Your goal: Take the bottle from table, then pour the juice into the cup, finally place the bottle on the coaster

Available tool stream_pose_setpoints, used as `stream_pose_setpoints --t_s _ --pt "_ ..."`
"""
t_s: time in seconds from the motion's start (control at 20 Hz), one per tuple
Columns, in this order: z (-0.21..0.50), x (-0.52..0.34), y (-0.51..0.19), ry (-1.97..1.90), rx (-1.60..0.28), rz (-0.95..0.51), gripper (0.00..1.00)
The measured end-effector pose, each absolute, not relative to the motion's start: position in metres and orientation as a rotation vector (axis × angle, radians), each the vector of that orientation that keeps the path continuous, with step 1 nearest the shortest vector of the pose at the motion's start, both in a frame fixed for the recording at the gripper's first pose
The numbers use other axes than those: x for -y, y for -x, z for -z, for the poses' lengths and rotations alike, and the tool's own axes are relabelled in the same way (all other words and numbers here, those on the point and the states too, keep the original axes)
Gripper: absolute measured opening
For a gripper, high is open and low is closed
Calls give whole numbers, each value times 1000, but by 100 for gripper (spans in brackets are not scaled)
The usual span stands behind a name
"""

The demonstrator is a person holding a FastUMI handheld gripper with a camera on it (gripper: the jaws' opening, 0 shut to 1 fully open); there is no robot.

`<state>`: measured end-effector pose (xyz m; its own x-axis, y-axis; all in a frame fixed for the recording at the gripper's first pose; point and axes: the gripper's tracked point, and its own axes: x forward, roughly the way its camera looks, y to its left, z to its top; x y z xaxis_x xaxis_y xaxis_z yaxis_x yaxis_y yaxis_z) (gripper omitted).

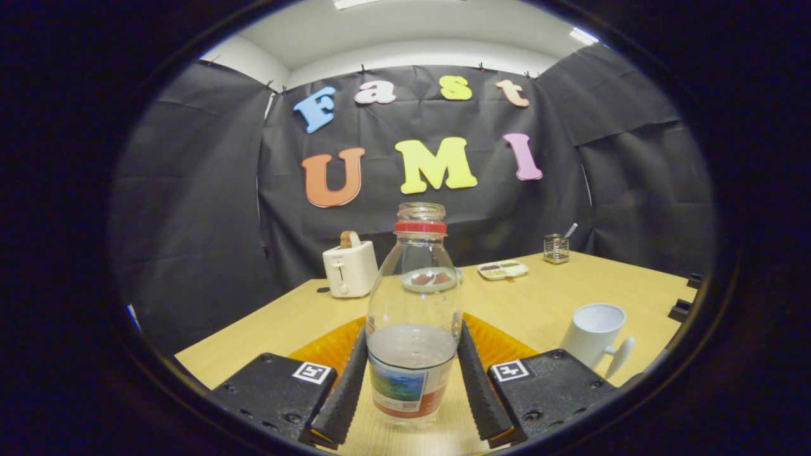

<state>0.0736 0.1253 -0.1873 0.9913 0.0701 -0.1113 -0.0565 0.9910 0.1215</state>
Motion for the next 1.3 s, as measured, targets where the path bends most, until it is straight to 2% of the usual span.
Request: stream_pose_setpoints --t_s 0.4,0.7,1.3 --pt "161 -141 -63 -399 -102 -124 77" --pt "152 -142 -63 -652 -141 -117 77" --pt "127 -119 -59 -901 -122 -112 76"
